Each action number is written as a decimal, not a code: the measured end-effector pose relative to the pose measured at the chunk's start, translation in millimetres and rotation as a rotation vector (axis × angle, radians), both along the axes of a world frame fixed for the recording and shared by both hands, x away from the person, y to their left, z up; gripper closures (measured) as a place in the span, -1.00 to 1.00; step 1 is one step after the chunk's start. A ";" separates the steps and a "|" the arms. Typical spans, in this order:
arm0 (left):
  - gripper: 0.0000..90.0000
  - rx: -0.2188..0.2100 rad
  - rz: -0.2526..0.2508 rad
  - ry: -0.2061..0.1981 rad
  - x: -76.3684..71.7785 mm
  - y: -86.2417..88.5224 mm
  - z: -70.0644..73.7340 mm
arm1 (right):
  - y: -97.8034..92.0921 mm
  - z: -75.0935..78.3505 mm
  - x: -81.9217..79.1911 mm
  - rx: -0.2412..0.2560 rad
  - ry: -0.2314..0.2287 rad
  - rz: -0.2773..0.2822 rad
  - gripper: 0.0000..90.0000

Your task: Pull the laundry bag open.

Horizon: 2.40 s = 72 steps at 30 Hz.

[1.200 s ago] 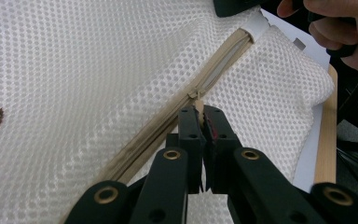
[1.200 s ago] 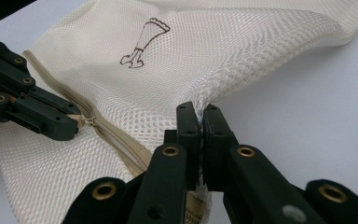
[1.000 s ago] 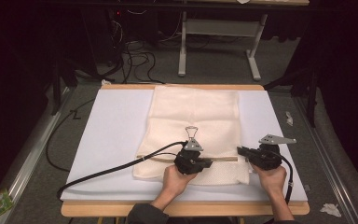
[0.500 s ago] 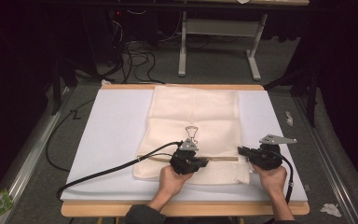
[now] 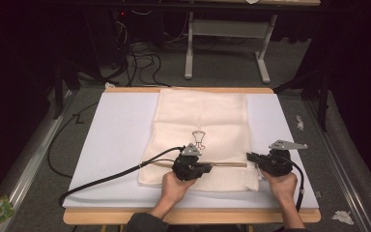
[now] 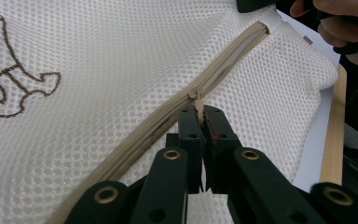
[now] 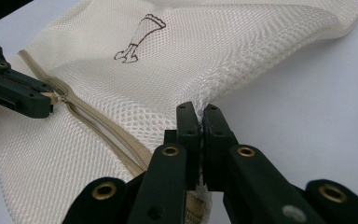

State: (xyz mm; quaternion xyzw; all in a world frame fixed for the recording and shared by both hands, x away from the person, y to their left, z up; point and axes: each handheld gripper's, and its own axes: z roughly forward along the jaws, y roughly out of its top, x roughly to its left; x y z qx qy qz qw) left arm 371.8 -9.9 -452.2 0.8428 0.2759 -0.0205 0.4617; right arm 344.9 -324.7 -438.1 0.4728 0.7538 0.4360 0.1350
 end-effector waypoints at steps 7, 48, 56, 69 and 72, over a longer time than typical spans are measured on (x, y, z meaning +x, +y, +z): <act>0.94 -0.015 0.016 0.003 0.6 9.5 0.4 | 0.7 -0.7 0.3 -0.004 -0.003 0.000 0.97; 0.94 -0.046 0.064 -0.027 -4.5 41.2 8.3 | 3.6 -5.0 0.5 0.000 0.004 0.009 0.97; 0.94 -0.041 0.086 -0.029 -5.1 50.2 9.0 | 2.9 -6.2 0.2 -0.003 0.005 0.004 0.97; 0.94 -0.050 0.109 -0.028 -7.0 65.4 15.8 | 3.4 -10.5 0.4 0.009 0.004 0.009 0.97; 0.94 -0.060 0.119 -0.027 -6.9 69.5 15.0 | 3.9 -11.0 1.0 0.004 0.004 0.010 0.97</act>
